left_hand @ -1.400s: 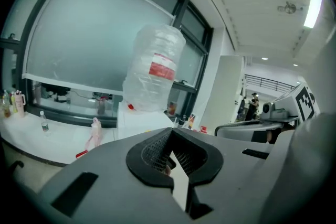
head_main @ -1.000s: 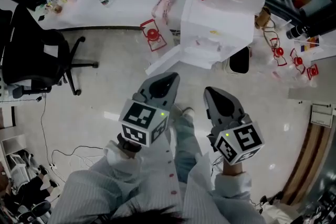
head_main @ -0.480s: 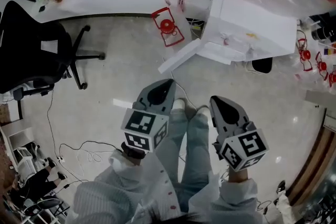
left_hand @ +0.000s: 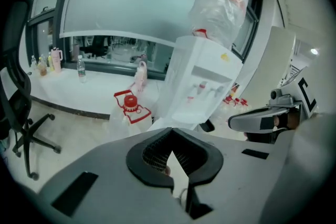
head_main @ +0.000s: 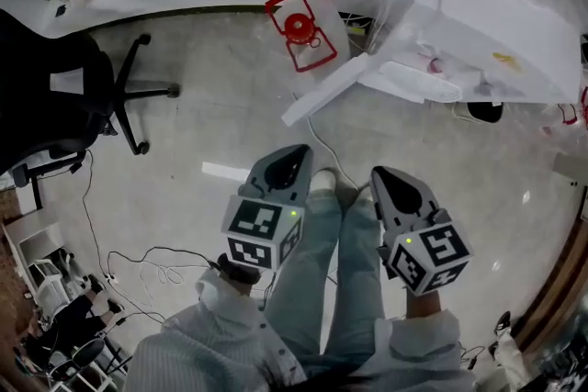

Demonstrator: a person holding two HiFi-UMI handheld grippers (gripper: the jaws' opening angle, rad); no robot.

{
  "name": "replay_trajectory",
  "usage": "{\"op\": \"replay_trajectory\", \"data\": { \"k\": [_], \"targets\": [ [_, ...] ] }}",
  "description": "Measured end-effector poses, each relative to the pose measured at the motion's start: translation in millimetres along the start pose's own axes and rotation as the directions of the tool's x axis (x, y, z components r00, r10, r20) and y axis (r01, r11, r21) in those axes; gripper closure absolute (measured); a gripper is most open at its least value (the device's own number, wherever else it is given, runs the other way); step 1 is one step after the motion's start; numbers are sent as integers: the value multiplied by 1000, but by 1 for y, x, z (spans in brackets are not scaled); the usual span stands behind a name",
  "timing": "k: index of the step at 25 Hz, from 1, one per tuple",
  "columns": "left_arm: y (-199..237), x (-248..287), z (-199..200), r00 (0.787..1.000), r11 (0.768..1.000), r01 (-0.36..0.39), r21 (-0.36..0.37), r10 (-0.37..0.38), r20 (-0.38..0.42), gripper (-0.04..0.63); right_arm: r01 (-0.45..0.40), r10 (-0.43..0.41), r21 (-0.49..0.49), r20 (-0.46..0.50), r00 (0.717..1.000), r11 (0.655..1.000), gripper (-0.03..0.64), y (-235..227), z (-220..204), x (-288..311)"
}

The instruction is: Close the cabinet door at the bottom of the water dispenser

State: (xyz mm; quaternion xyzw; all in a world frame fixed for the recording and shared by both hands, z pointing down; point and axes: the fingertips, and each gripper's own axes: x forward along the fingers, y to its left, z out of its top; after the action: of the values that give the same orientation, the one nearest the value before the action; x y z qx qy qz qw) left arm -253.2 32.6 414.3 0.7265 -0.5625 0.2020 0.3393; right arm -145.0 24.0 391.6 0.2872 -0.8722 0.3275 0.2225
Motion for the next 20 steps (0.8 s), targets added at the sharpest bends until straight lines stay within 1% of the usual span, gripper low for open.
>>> {"op": "replay_trajectory", "data": {
  "k": [4, 9, 14, 20],
  "targets": [
    [20, 19, -31, 999, 1000, -7, -15, 6, -45, 584, 2, -2, 7, -17, 1000, 1000, 603, -8, -22, 25],
    [41, 48, -74, 994, 999, -22, -39, 17, -108, 584, 8, -5, 42, -59, 998, 999, 603, -20, -63, 55],
    [61, 80, -99, 989, 1000, -26, -2, 25, -146, 584, -13, 20, 80, -88, 996, 997, 603, -21, -96, 85],
    [92, 113, -110, 989, 998, -28, 49, 35, -141, 584, -20, 35, 114, -129, 991, 993, 603, -22, -127, 108]
  ]
}}
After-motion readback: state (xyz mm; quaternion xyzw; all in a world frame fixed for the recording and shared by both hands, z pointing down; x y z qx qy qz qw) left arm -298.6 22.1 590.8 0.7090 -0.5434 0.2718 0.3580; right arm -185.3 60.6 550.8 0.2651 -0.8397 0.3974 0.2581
